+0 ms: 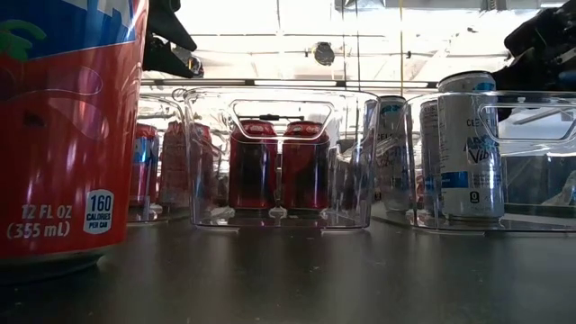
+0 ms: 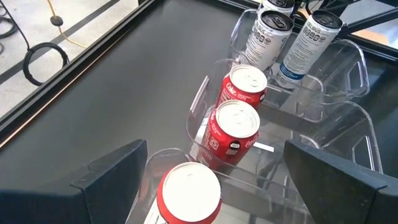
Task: Sort soda cans
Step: Put the left red soda can into the left transparent bin
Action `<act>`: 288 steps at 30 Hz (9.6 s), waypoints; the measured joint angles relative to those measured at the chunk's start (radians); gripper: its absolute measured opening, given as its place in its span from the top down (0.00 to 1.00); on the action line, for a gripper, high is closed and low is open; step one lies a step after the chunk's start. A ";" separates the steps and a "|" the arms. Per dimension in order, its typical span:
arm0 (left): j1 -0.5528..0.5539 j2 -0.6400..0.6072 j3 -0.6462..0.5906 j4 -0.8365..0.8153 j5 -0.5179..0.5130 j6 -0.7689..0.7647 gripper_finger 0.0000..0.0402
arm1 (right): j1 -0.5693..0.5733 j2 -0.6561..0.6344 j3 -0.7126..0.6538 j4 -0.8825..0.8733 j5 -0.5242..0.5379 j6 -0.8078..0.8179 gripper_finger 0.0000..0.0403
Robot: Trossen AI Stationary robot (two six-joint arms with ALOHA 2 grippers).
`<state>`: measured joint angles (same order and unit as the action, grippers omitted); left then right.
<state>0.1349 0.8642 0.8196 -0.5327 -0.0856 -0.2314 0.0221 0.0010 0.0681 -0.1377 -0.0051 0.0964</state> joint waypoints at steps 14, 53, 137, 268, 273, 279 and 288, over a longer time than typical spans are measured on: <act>0.000 0.000 0.000 0.001 0.004 0.002 0.04 | -0.001 0.002 0.000 -0.001 -0.001 0.117 0.99; -0.158 -0.126 0.469 -0.945 -0.003 -0.647 0.05 | -0.001 0.002 0.001 -0.002 0.002 0.153 0.99; -1.062 0.406 0.204 -0.706 0.112 -1.771 0.05 | -0.001 0.002 0.001 -0.002 0.001 0.153 0.99; -0.220 0.455 0.115 -0.593 0.059 -0.384 0.18 | -0.001 0.002 0.001 -0.001 0.002 0.153 0.99; -0.220 0.467 0.115 -0.573 0.034 -0.379 0.13 | -0.001 0.002 0.001 -0.002 0.002 0.153 0.99; -0.219 0.471 0.115 -0.533 0.029 -0.387 0.12 | -0.001 0.002 0.001 -0.001 0.002 0.153 0.99; -0.220 0.472 0.115 -0.523 0.028 -0.388 0.11 | -0.001 0.002 0.001 -0.001 0.002 0.153 0.99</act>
<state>-0.0849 1.3357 0.9344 -1.0557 -0.0578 -0.6199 0.0215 0.0029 0.0692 -0.1390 -0.0032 0.2493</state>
